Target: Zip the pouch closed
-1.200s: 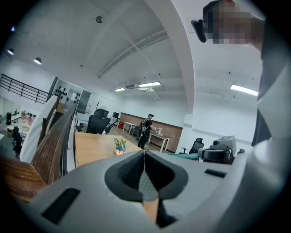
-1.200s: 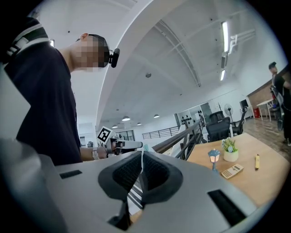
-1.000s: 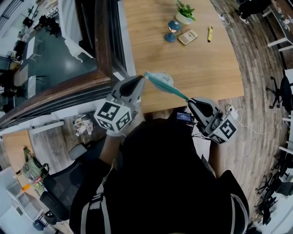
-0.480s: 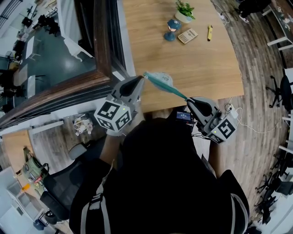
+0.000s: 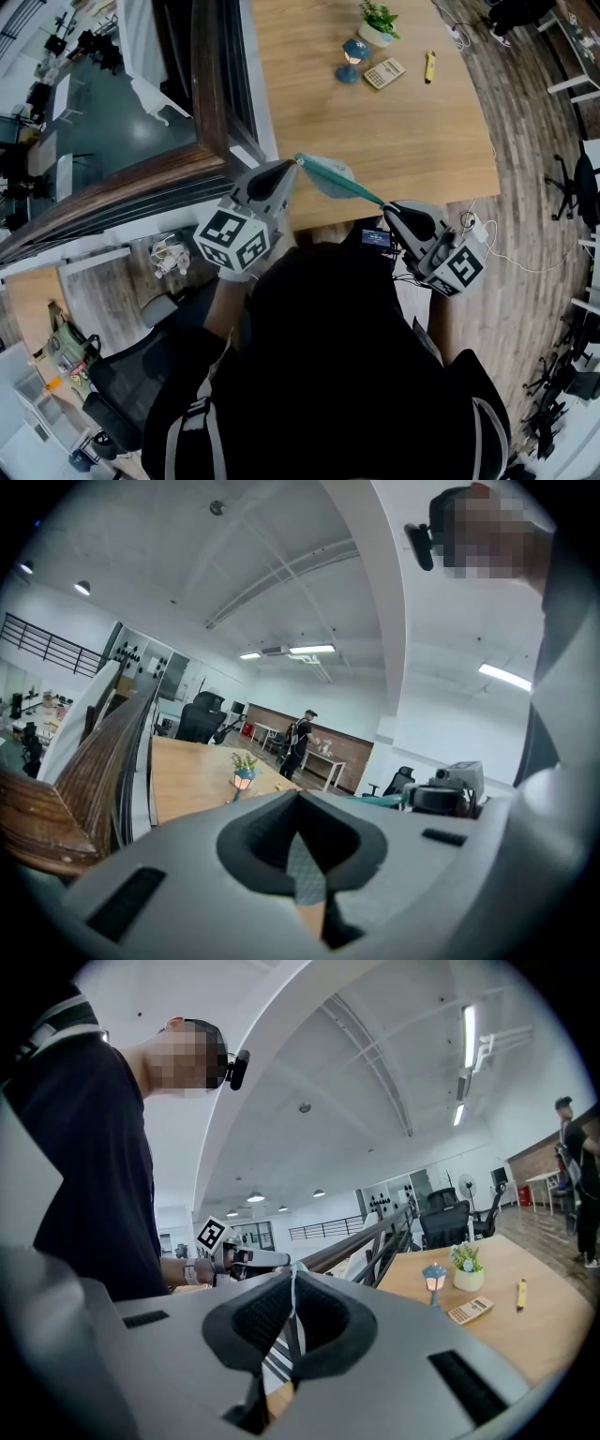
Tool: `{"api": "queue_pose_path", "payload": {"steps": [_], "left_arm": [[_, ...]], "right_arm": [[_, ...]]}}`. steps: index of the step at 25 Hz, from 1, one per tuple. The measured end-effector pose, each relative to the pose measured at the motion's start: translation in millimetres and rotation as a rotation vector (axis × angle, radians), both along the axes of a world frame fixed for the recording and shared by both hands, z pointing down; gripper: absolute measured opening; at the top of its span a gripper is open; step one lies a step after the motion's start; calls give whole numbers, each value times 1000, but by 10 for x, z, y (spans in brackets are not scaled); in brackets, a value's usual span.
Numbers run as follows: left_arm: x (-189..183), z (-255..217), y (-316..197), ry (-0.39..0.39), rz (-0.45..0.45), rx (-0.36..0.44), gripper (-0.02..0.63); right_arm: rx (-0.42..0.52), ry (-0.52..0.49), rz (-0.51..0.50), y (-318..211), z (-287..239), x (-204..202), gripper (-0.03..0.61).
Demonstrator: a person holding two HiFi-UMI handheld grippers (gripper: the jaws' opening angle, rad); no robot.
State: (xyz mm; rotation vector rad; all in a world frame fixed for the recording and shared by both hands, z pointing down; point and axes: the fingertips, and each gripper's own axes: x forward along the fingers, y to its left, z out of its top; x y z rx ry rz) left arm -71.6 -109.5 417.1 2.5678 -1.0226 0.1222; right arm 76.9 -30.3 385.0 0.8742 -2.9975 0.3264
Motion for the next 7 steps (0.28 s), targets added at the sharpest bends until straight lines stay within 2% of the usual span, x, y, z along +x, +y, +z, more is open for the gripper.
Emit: {"api": "queue_pose_path", "payload": {"steps": [7], "left_arm": [[8, -33, 15, -3, 0, 5, 3]], "right_arm": [[19, -16, 13, -12, -64, 2, 25]]}}
